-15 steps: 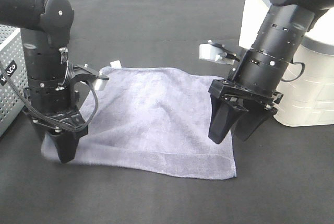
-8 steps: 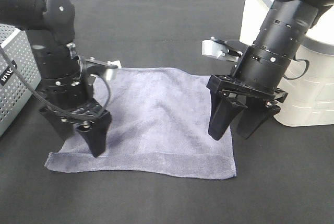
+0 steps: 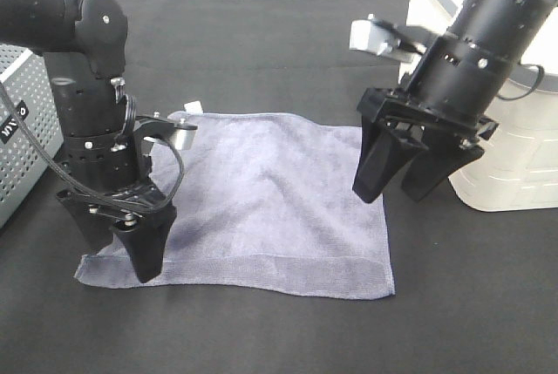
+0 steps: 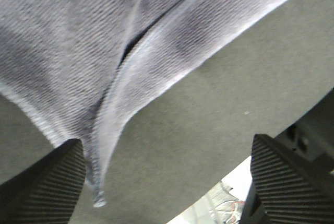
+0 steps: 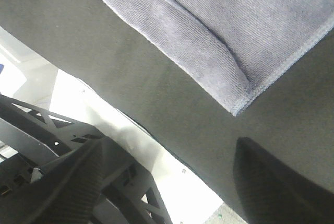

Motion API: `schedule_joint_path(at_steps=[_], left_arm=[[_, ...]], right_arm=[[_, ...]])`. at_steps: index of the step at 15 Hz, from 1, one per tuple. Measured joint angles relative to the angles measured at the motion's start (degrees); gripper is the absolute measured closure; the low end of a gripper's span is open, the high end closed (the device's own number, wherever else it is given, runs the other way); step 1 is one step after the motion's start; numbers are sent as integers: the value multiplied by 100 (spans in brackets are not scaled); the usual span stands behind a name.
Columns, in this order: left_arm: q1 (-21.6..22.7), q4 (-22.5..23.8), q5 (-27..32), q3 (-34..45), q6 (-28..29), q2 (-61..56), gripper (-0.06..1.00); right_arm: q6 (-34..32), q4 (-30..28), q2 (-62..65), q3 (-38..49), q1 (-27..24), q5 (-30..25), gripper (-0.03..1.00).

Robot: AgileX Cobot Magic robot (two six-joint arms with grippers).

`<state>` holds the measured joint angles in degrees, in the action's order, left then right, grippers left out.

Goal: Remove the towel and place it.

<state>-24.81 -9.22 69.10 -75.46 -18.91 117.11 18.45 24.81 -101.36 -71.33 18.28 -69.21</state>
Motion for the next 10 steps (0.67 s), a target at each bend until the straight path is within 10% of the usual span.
schedule_joint_path(at_steps=[10], left_arm=[[0,338,29,86,6,160,32]], right_arm=[[-86,-172,350,0,0,0,28]])
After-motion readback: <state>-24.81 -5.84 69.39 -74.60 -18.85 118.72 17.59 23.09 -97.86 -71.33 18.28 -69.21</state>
